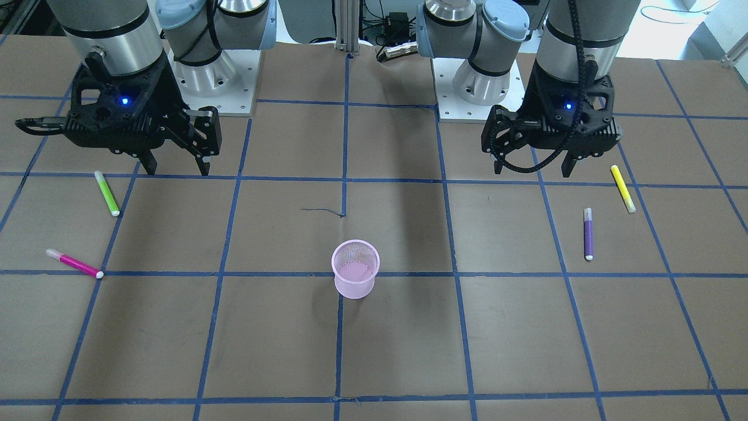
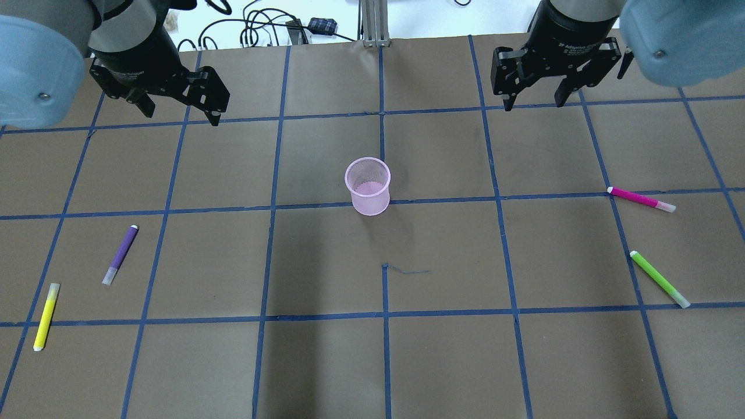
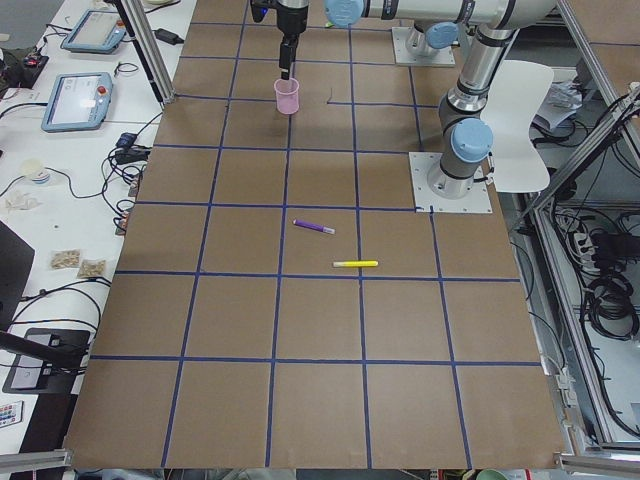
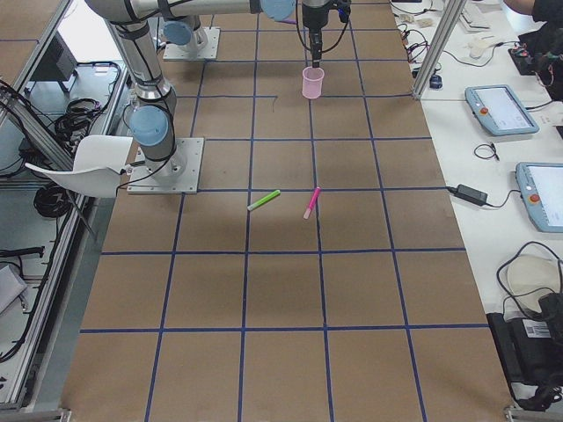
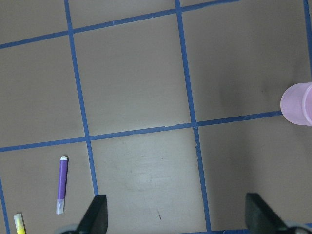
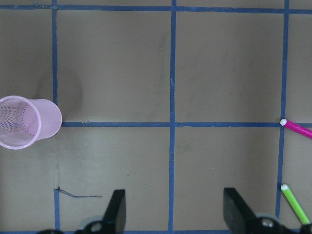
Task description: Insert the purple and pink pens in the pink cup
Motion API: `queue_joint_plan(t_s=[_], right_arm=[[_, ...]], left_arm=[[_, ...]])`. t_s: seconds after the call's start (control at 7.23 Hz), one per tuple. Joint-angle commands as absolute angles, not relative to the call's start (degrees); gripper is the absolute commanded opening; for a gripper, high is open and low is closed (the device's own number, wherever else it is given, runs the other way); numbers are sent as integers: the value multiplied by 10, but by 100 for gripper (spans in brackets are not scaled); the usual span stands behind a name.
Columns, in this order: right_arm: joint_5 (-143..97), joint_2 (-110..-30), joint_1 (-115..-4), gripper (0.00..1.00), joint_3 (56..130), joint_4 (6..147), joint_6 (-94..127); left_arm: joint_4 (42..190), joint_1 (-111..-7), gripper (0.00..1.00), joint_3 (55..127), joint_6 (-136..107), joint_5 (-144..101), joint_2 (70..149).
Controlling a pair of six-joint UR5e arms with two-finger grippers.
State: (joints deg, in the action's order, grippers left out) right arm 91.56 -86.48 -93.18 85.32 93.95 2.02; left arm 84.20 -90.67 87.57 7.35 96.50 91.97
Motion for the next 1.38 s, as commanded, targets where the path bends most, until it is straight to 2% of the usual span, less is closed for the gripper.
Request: queue_joint_plan(t_s=[0.0,0.28,0.55,0.69,0.83,1.11,1.24], right_arm=[[916,-865,-931,74,853,940,20],[916,-862,-924,74,856,940,-41],[926,-860,-817,75,862,937,-366],[927,-854,-749,76,889,950,-579],[930,-844,-714,77,916,982,-667],[920,-755,-677,72,960,1111,-842],[892,-731,-654,71,975,1138,-888]], left_arm=[[843,-907,100,876,74,968,912],[843,-907,100,876,73,964,909],[842,-905,100,879,73,964,915],[842,-905,100,880,74,966,912],[843,-906,100,882,73,967,909],[852,-904,100,894,74,970,910],[843,-883,100,913,82,968,939]])
